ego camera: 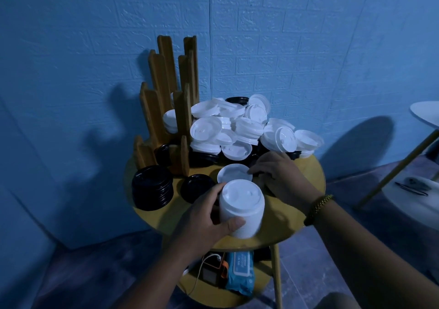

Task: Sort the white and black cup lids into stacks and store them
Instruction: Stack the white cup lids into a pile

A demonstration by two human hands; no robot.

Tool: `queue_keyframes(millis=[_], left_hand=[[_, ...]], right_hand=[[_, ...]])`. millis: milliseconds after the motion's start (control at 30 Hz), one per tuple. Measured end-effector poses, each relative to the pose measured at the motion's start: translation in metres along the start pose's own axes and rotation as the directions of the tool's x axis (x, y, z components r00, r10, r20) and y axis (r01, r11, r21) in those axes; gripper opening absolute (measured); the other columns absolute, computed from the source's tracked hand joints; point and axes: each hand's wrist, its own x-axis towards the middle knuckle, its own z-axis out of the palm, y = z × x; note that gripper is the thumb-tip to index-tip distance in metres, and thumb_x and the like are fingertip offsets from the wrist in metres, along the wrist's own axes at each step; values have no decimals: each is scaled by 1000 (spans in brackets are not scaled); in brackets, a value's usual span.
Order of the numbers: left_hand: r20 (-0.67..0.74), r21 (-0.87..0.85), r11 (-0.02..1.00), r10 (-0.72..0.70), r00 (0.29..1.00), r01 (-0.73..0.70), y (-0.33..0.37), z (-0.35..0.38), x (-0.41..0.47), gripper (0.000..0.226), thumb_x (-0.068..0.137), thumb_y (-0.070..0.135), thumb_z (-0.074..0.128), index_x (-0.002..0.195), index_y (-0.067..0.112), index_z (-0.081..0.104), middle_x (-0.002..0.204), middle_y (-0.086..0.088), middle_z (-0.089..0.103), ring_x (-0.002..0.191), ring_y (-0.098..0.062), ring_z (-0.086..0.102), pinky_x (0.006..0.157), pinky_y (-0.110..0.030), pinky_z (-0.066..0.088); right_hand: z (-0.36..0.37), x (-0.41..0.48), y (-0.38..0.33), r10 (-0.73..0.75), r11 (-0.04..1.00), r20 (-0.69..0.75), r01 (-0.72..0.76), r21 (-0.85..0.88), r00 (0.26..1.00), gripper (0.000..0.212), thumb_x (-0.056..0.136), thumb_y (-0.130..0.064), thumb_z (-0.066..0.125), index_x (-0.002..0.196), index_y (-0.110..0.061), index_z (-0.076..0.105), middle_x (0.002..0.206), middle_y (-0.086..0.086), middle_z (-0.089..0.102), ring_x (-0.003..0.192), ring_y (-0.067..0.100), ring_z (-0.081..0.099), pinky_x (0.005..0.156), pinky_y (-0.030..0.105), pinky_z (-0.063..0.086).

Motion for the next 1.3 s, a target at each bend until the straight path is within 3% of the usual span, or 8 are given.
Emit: queue_keyframes(millis=[200, 467, 667, 800, 867, 1000, 1167, 1300], left_hand=[[4, 19, 1000, -13, 1000, 13, -2, 0, 1, 83, 64, 88, 68, 137, 66, 36, 140, 33, 47, 128, 8, 46, 103, -37, 48], [5, 22, 1000, -22, 1000, 22, -4, 2, 1, 85, 65, 86, 68, 140, 63, 35, 142, 30, 47, 129, 4, 46, 104, -44, 48], [2, 23, 1000, -9, 1000, 9, -3, 2, 0, 83, 67, 85, 68, 140, 64, 35, 141, 32, 46, 128, 8, 45, 105, -40, 47], [4, 19, 1000, -18, 1000, 18, -3, 2, 1, 83, 66, 85, 69, 139, 65, 35, 141, 32, 46, 127, 8, 46, 103, -37, 47], [0, 17, 1000, -20, 1000, 20, -3, 2, 1, 84, 65, 85, 69, 139, 65, 35, 141, 32, 47, 126, 10, 46, 103, -36, 47], [1, 18, 999, -38, 999, 38, -4, 2, 0, 85, 64, 85, 69, 138, 68, 32, 143, 32, 45, 129, 7, 45, 103, -36, 48], [7, 31, 999, -42, 999, 41, -5, 2, 1, 85, 65, 85, 69, 139, 69, 30, 144, 30, 44, 130, 6, 44, 103, -38, 48], [9, 42, 998, -39, 999, 39, -4, 2, 0, 86, 65, 87, 66, 139, 70, 26, 147, 27, 42, 133, 3, 42, 102, -36, 48]], right_hand=[[8, 14, -3, -81, 980, 219, 117, -159, 972, 24, 97, -30, 57, 114, -40, 70, 131, -13, 46, 125, 16, 33, 100, 35, 34], [0, 6, -3, 90, 945, 100, -116, 306, 991, 5, 90, -27, 72, 89, -25, 67, 97, -11, 65, 82, 2, 56, 71, 16, 43], [-11, -6, -8, 303, 362, 128, -239, 901, 944, 17, 94, -22, 68, 92, -8, 59, 85, 11, 56, 80, 23, 49, 75, 38, 42], [-12, -10, -22, 318, 87, 181, -218, 972, 931, 5, 95, -13, 62, 98, -16, 60, 87, 8, 62, 83, 24, 53, 73, 32, 47], [-15, -15, -29, 314, 15, 202, -217, 976, 928, 35, 97, -3, 53, 126, -23, 55, 91, 13, 57, 87, 23, 52, 78, 31, 53], [-22, -36, -44, 272, 180, 178, -231, 956, 946, 51, 97, 2, 51, 135, -32, 55, 98, 16, 67, 90, 25, 61, 90, 38, 56], [-32, -55, -53, 322, 533, 126, -290, 795, 938, 39, 96, -20, 64, 129, -37, 53, 89, 13, 64, 70, 10, 54, 62, 25, 44], [-21, -69, -59, 340, 595, 209, -382, 707, 917, 42, 88, -43, 68, 125, -30, 52, 95, -3, 65, 73, 0, 61, 56, 15, 45]])
